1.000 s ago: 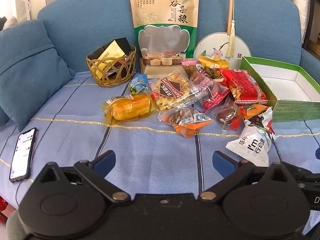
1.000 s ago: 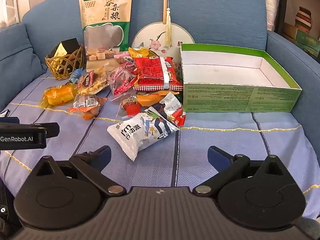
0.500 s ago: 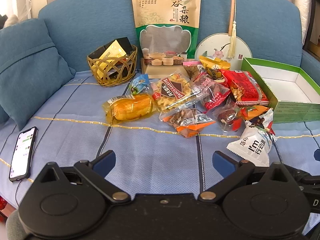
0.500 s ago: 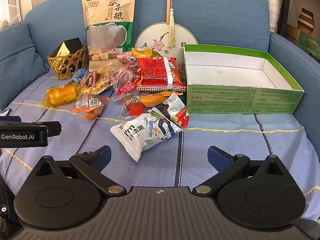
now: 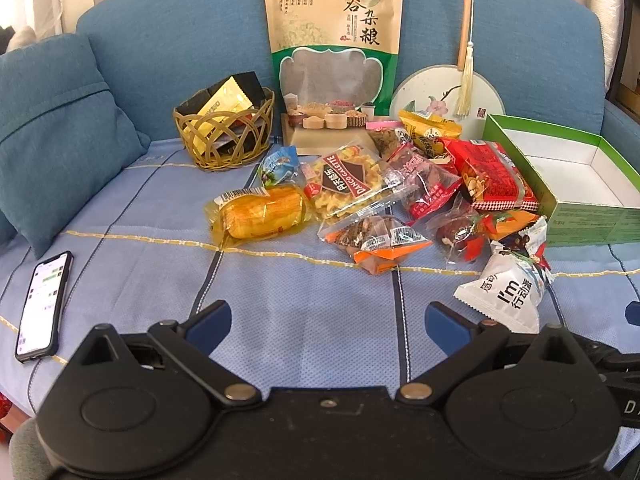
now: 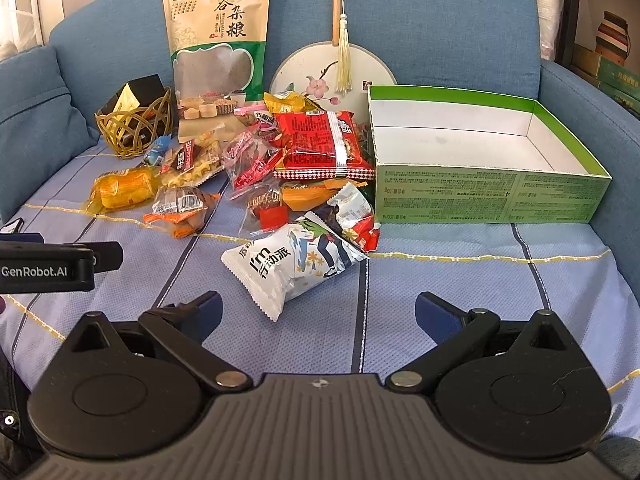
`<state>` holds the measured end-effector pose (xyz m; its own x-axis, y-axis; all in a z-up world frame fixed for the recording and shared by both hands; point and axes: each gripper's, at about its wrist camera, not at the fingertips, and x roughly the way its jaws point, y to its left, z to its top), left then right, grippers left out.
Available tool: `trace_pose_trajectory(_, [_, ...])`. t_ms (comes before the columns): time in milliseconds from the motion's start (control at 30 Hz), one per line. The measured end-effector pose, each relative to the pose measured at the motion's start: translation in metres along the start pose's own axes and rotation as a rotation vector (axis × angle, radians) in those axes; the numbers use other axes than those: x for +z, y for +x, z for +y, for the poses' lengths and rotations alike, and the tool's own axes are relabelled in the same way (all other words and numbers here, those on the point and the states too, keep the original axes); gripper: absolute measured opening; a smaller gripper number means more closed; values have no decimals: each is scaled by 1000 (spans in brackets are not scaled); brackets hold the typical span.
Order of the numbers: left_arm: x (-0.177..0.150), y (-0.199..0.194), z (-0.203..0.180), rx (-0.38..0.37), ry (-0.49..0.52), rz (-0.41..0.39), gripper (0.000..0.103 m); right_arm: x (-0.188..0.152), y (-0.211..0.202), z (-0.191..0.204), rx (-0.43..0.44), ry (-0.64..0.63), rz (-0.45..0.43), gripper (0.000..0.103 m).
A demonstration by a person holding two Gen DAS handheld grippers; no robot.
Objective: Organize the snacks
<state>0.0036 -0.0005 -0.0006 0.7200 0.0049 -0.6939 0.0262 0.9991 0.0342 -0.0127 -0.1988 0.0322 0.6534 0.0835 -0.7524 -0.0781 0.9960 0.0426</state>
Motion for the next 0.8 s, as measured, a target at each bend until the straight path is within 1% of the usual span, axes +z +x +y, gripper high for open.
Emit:
trace_pose_trajectory(467, [0,11,5,0,-18,16,103,-4,10,3,42,4,11,103])
trace_pose_trajectory(600, [0,15,6,4,-25,22,103,-4,12,3,57,10,-7,103])
trace_pose_trajectory(700, [0,17,9,8,-46,36,103,-5,12,1,90,26,-49,103])
trace_pose_trajectory(767, [1,18,12,-19,-65,46,103,-5,12,-3,137,37,-83,103])
trace_pose_trajectory(800, [2,17,12,-42,-72,46,103,-4,14,-5,159,42,-76,103])
